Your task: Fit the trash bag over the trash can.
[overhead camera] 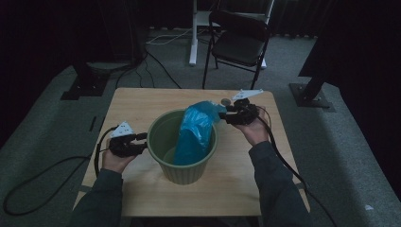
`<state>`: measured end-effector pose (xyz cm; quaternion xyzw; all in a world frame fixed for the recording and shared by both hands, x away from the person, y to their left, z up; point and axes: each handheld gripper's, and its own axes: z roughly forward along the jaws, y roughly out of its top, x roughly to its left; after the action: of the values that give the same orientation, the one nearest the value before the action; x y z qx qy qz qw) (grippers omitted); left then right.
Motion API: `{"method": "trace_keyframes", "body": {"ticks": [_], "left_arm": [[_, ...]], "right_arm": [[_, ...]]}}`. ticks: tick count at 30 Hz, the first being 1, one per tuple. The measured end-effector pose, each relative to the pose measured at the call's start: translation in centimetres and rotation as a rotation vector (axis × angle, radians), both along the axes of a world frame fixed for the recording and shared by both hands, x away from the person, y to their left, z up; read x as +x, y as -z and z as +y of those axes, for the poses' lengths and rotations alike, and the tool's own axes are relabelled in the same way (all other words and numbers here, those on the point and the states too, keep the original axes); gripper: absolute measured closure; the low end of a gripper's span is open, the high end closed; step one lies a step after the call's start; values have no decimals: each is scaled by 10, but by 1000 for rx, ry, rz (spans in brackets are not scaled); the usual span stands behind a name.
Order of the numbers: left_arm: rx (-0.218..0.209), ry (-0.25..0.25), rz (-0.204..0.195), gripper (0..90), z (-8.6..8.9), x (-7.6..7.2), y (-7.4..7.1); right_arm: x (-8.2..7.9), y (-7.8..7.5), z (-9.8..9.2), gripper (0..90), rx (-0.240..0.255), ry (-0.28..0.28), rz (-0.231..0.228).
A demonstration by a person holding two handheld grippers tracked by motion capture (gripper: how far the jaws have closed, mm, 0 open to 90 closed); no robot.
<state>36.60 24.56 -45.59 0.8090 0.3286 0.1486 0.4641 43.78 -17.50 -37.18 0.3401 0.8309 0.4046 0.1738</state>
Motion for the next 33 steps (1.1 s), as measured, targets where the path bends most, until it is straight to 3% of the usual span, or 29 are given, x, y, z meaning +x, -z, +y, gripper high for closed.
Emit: {"method": "trace_keyframes", "body": {"ticks": [2, 6, 14, 17, 21, 24, 32, 33], "left_arm": [[0, 0, 0, 533, 0, 0, 0], [-3, -1, -1, 533, 1, 0, 0], [-6, 2, 1, 533, 1, 1, 0], [-5, 2, 2, 533, 1, 0, 0], [-8, -1, 0, 533, 1, 0, 0], [-9, -2, -1, 533, 2, 0, -1], [-9, 9, -4, 533, 0, -1, -2], [-6, 11, -5, 534, -1, -1, -2]], "right_arm": [[1, 2, 1, 510, -8, -2, -5], [9, 11, 9, 495, -77, -37, -38], [14, 14, 18, 456, -129, -86, -99], [18, 17, 21, 544, -117, -110, -79], [21, 20, 22, 772, -108, -124, -51], [21, 17, 19, 898, -65, -117, -38], [10, 0, 6, 900, 14, -123, -44], [6, -6, 2, 900, 43, -128, -47]]}}
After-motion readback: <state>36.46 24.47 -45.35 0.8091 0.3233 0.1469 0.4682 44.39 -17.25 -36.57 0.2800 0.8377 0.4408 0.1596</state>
